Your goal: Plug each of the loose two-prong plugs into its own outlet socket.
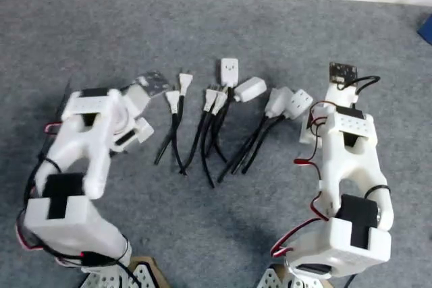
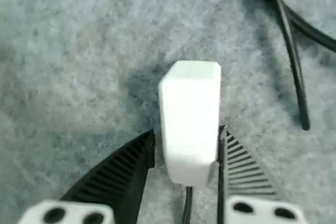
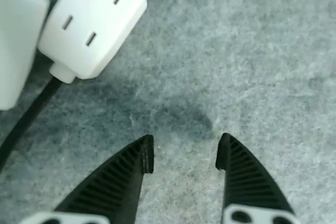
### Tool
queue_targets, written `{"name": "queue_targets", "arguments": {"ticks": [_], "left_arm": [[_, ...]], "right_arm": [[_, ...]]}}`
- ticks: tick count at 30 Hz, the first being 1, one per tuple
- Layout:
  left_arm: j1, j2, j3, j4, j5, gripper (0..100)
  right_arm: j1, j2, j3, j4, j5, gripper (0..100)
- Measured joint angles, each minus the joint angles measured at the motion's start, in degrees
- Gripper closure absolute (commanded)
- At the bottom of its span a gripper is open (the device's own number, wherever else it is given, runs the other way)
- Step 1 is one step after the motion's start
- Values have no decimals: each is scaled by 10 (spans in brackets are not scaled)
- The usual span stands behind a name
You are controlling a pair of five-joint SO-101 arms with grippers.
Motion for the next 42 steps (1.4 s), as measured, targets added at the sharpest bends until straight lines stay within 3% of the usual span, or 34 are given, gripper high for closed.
{"name": "queue_targets", "arguments": {"ticks": [5,10,16,21,29,32,36,42], "left_arm": [[2,37,-46,64,-67,1000],[1,41,-87,140,-115,996],[12,42,-121,294,-185,996],[74,15,-100,396,-229,996],[207,-162,53,398,-251,996],[215,-178,89,367,-256,971],[215,-180,106,332,-256,819],[215,-182,110,283,-256,807]], "right_arm": [[0,0,0,0,0,793],[-1,0,0,0,0,793],[0,0,0,0,0,793],[0,0,0,0,0,793],[0,0,0,0,0,793],[1,0,0,0,0,793],[-1,0,0,0,0,793],[0,0,0,0,0,793]]}}
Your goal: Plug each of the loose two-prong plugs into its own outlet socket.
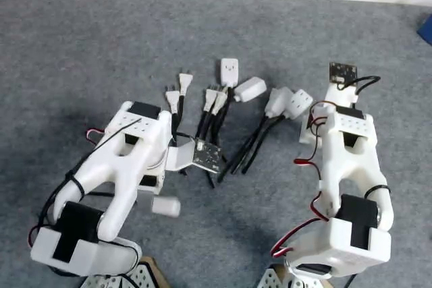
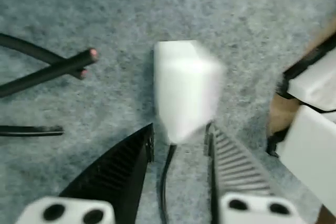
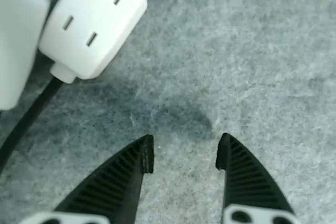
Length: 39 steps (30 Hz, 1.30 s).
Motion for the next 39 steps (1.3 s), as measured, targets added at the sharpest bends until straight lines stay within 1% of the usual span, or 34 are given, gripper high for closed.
{"name": "queue_targets", "arguments": {"ticks": [8,12,16,21,24,26,29,34,39], "left_arm": [[-2,-4,0,-41,0,808],[-13,-11,0,-63,0,809],[-14,-11,2,-127,11,809],[-13,-11,11,-171,31,810],[-12,-11,11,-203,60,810],[-25,-11,-1,-218,91,810],[-54,-11,-61,-234,164,809],[-98,2,-158,-293,338,810],[-107,105,-207,-345,500,811]], "right_arm": [[0,0,0,0,0,793],[-1,0,0,0,0,793],[-1,0,0,0,0,793],[-1,0,0,0,0,793],[0,0,0,0,0,793],[-1,0,0,0,0,793],[1,0,0,0,0,793],[-1,0,0,0,0,793],[0,0,0,0,0,793]]}}
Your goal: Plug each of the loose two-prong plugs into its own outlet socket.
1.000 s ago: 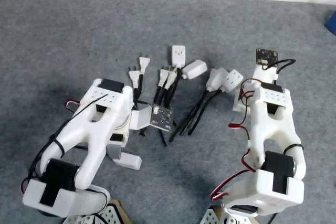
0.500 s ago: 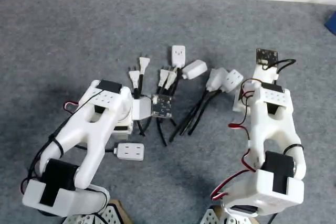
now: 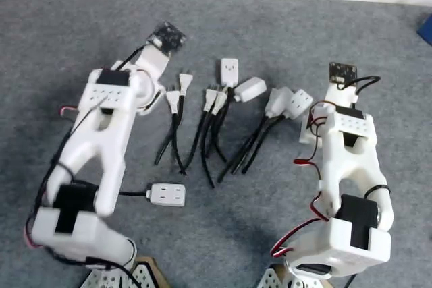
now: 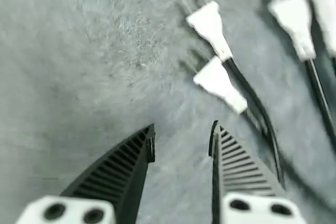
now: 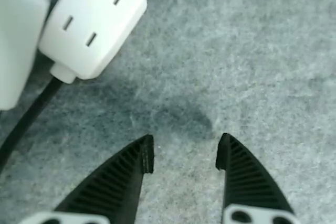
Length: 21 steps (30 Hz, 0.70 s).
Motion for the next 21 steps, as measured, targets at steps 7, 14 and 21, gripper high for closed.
{"name": "queue_targets", "arguments": {"ticks": [7,14,21], "left_arm": [[3,191,-156,7,207,811],[21,310,-325,124,241,811],[32,345,-411,224,243,811]], "right_arm": [[0,0,0,0,0,793],[0,0,0,0,0,793],[-1,0,0,0,0,793]]}}
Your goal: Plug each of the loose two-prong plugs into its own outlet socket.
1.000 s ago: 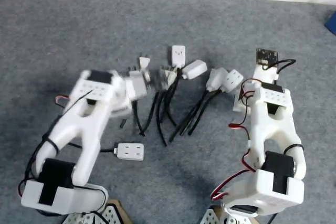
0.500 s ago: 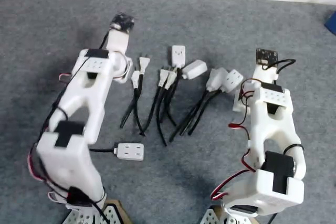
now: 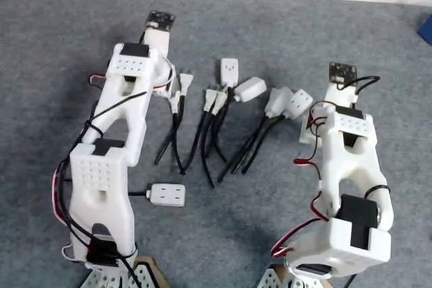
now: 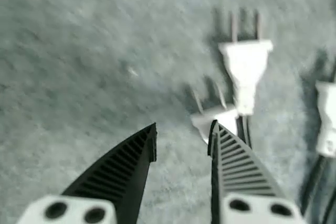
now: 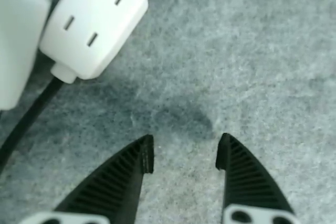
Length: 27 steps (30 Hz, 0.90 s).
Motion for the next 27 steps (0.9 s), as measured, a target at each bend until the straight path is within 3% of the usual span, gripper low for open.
{"name": "queue_targets", "arguments": {"ticks": [10,23,27], "left_arm": [[24,4,-110,187,0,811],[27,118,-142,153,0,814],[19,135,-195,154,0,921]], "right_arm": [[1,0,0,0,0,793],[0,0,0,0,0,793],[1,0,0,0,0,793]]}}
